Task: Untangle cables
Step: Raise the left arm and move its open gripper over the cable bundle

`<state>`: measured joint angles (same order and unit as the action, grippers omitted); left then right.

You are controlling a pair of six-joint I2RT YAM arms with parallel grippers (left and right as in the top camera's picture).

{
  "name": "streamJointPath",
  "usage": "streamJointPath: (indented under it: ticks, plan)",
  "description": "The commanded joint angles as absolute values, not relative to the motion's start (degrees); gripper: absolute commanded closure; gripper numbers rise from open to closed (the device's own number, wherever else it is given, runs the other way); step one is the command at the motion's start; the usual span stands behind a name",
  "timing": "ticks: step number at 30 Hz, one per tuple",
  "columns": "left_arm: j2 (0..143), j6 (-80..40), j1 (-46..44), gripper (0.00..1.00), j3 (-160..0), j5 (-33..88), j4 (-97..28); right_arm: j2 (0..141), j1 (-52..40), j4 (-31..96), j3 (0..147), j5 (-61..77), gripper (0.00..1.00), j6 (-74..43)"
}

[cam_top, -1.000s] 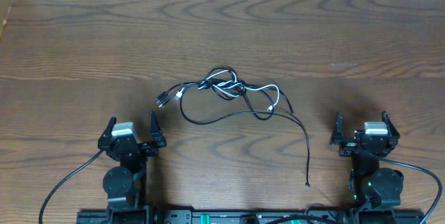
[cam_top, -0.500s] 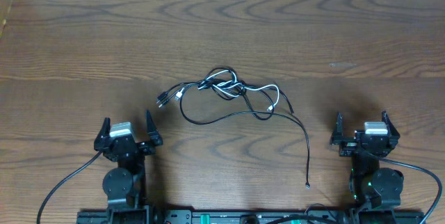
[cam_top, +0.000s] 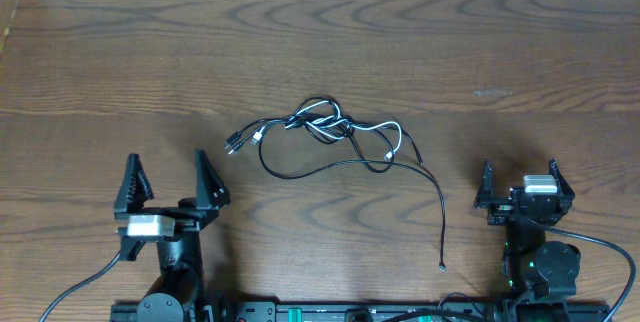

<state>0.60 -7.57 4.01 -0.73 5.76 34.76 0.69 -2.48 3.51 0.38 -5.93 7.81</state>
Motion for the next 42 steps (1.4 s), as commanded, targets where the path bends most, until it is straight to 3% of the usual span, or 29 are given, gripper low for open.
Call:
streamJointPath:
  ticks: [1, 11, 27, 34, 42]
  plan:
    - [0.34, -10.44, 3.81, 0.02, -6.04, 10.31, 32.18, 0.38, -2.07, 3.70, 0.30, -5.63, 0.01, 8.23]
    - [5.56, -11.33, 3.81, 0.02, -25.23, 10.41, 6.52, 0.38, -2.07, 3.70, 0.30, -5.63, 0.01, 8.23]
    - [42.41, -11.27, 3.81, 0.02, -63.92, 29.67, -25.36, 0.38, -2.07, 3.68, 0.30, -5.65, 0.01, 8.21]
    - [56.12, -11.27, 3.81, 0.02, -66.67, 38.35, -31.48, 0.38, -2.07, 3.70, 0.30, -5.63, 0.01, 8.23]
    - [70.30, -11.27, 3.81, 0.02, -66.67, 38.57, -39.48, 0.38, -2.07, 3.68, 0.30, -5.63, 0.01, 8.23]
